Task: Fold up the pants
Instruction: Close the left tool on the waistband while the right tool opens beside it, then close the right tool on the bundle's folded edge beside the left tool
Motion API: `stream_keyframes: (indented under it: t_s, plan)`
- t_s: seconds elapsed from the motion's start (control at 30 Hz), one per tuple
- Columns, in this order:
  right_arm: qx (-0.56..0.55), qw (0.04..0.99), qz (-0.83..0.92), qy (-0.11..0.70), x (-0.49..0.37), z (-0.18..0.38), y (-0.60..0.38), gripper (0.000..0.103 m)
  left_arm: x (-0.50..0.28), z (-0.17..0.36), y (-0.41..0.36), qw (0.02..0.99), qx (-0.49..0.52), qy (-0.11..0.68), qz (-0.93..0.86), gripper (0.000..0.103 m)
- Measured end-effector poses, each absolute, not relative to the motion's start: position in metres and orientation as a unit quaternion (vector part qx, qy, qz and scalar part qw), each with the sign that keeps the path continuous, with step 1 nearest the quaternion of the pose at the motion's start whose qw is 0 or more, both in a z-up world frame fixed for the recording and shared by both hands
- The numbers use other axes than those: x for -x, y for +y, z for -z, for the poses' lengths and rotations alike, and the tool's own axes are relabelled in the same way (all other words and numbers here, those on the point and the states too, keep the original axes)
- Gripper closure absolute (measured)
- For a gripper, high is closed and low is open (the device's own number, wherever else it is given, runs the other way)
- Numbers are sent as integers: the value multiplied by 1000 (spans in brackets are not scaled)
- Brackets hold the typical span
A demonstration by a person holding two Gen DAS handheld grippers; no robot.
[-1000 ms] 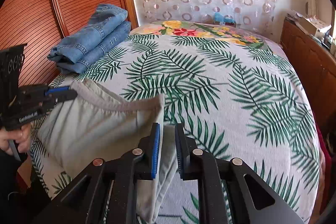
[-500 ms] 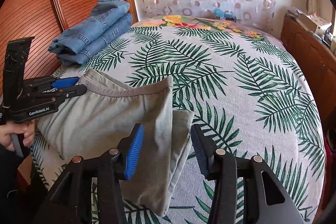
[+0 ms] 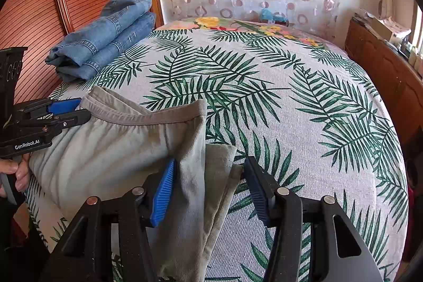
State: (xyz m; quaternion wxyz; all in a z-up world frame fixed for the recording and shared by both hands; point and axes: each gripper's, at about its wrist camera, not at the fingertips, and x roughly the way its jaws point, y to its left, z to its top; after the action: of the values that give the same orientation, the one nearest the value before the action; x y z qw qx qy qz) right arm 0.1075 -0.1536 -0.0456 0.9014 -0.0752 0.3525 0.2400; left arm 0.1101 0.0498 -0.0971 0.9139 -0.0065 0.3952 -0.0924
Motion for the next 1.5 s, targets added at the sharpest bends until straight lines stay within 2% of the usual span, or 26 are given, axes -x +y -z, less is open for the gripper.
stream_keyframes:
  t_s: [0.1, 0.3, 0.6, 0.83, 1.2, 1.37, 1.5]
  plan:
    - [77, 900, -245, 352, -107, 48, -155, 42, -110, 97, 50, 914, 8, 394, 93, 57]
    - [79, 900, -245, 351, -108, 49, -154, 41, -110, 98, 50, 914, 8, 394, 94, 57]
    - [83, 900, -244, 351, -108, 49, -153, 41, -109, 97, 50, 913, 7, 397, 93, 57]
    - [84, 900, -246, 351, -108, 49, -152, 44, -106, 75, 55, 920, 2, 383, 86, 57]
    - [86, 901, -242, 350, -107, 49, -152, 44, -124, 94, 67, 902, 19, 420, 99, 57]
    - [84, 901, -244, 349, -107, 49, -153, 44, -123, 96, 70, 900, 26, 421, 113, 56]
    - [84, 901, -244, 350, -107, 49, -152, 44, -124, 98, 71, 899, 28, 420, 121, 51]
